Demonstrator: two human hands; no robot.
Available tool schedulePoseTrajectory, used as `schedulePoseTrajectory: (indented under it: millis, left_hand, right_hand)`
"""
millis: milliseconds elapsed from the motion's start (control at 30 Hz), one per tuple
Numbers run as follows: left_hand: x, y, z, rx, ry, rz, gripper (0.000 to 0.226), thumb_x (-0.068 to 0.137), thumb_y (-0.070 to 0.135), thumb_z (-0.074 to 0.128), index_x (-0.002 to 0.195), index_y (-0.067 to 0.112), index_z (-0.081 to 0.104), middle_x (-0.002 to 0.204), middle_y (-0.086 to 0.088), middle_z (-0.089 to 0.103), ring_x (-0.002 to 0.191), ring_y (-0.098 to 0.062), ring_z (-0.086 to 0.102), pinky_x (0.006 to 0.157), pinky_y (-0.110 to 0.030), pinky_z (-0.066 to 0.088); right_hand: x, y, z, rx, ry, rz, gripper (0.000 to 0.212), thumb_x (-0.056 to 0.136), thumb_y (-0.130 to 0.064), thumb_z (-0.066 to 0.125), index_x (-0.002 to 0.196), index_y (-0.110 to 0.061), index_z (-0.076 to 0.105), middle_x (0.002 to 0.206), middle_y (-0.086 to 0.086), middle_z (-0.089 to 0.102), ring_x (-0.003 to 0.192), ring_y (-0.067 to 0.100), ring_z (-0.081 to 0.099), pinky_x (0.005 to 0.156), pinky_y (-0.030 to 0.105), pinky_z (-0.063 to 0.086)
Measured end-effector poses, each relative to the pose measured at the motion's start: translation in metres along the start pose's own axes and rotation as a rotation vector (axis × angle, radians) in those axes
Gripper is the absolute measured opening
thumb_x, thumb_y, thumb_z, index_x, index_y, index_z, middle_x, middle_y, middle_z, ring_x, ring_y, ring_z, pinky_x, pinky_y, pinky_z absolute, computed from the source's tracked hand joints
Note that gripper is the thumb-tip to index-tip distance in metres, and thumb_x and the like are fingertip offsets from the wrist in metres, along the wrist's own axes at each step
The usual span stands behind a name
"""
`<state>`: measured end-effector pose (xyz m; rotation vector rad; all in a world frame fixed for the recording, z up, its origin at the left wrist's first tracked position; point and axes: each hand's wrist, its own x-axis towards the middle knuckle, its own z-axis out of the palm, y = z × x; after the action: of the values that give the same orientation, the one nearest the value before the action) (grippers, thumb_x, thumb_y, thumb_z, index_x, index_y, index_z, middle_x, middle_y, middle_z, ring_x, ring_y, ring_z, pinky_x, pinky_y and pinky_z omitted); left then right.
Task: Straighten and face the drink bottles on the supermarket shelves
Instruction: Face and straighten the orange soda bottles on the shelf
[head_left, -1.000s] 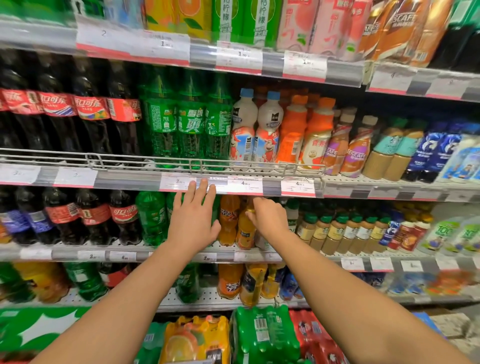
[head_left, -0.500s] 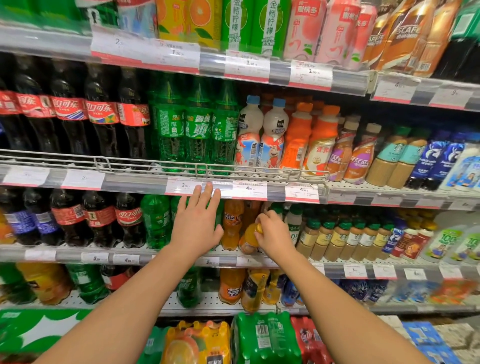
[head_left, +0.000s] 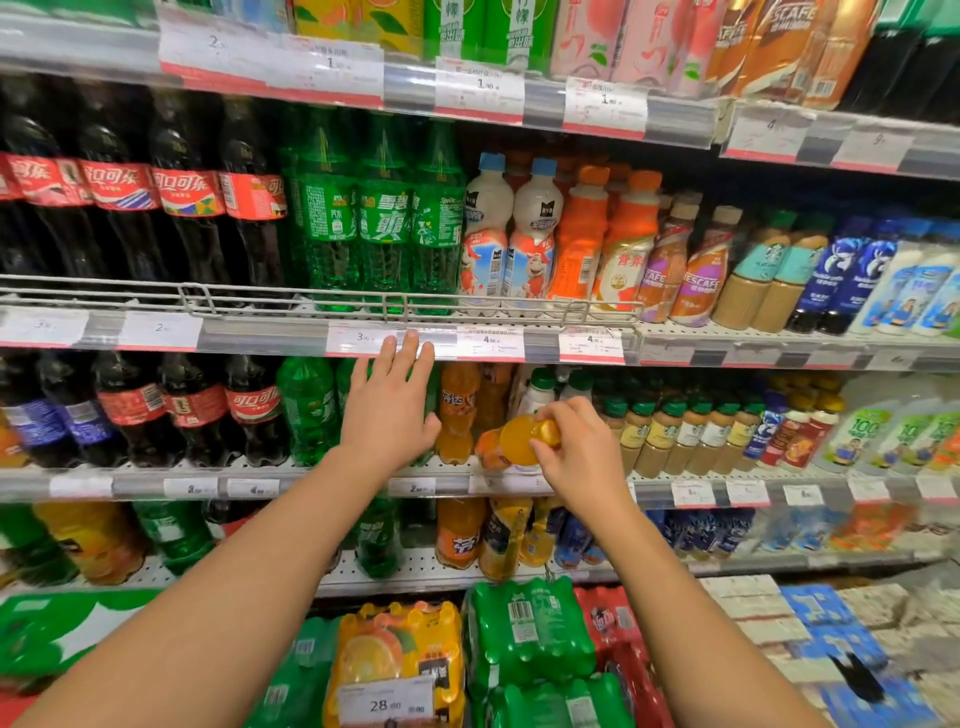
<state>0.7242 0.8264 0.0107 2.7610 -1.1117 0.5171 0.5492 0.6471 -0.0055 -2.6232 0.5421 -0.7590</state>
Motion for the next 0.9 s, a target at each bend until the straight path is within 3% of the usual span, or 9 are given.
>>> schedulePoseTrajectory:
  millis: [100, 233, 400, 600, 767, 900]
  left_hand:
    - [0.004, 0.001, -0.020, -0.041, -0.125, -0.020, 0.086, 0.092, 0.047, 0.056, 0.161, 0.022, 0.010, 0.170, -0.004, 0.004, 0.155, -0.028, 0.008, 0.123, -0.055, 0.019]
    - [-0.030, 0.021, -0.059, -0.159, -0.159, -0.038, 0.063, 0.093, 0.045, 0.055, 0.151, 0.024, 0.043, 0.161, 0.000, 0.035, 0.144, -0.023, 0.037, 0.109, -0.049, 0.044]
    - [-0.100, 0.045, -0.088, -0.441, -0.156, -0.081, 0.044, 0.096, 0.040, 0.061, 0.138, 0.026, 0.059, 0.138, 0.007, 0.062, 0.126, -0.012, 0.058, 0.105, -0.036, 0.048]
    - [-0.192, 0.040, -0.104, -0.566, -0.151, -0.197, 0.061, 0.091, 0.042, 0.068, 0.147, 0.039, 0.045, 0.149, 0.015, 0.050, 0.134, -0.007, 0.048, 0.106, -0.036, 0.046]
    - [-0.258, 0.024, -0.120, -0.575, -0.145, -0.292, 0.072, 0.091, 0.042, 0.071, 0.153, 0.040, 0.034, 0.157, 0.019, 0.037, 0.141, -0.003, 0.037, 0.112, -0.025, 0.035]
    - [-0.301, 0.000, -0.123, -0.638, -0.144, -0.398, 0.080, 0.088, 0.045, 0.074, 0.154, 0.043, 0.030, 0.158, 0.022, 0.033, 0.144, -0.004, 0.034, 0.114, -0.033, 0.037]
  right_hand:
    - [-0.017, 0.000, -0.020, 0.036, -0.003, -0.017, 0.029, 0.089, -0.020, 0.075, 0.116, -0.017, 0.065, 0.110, 0.000, 0.053, 0.089, 0.015, 0.048, 0.076, 0.028, 0.037]
    - [-0.044, 0.003, -0.046, 0.116, -0.033, -0.056, 0.025, 0.091, -0.023, 0.073, 0.114, -0.026, 0.065, 0.108, -0.008, 0.050, 0.092, 0.011, 0.049, 0.079, 0.027, 0.035]
    - [-0.060, -0.005, -0.056, 0.187, -0.115, -0.187, 0.027, 0.090, -0.025, 0.074, 0.116, -0.024, 0.066, 0.113, -0.006, 0.053, 0.096, 0.009, 0.046, 0.080, 0.026, 0.032]
    - [-0.085, -0.045, -0.047, 0.326, -0.199, -0.365, 0.027, 0.088, -0.022, 0.078, 0.113, -0.021, 0.068, 0.105, -0.005, 0.053, 0.088, 0.012, 0.051, 0.076, 0.028, 0.035]
    - [-0.103, -0.100, -0.034, 0.455, -0.318, -0.529, 0.026, 0.088, -0.022, 0.078, 0.110, -0.025, 0.067, 0.099, -0.014, 0.050, 0.087, 0.009, 0.050, 0.073, 0.018, 0.035]
    - [-0.117, -0.148, -0.025, 0.496, -0.406, -0.600, 0.025, 0.088, -0.023, 0.078, 0.110, -0.029, 0.066, 0.099, -0.015, 0.051, 0.089, 0.009, 0.053, 0.074, 0.016, 0.036]
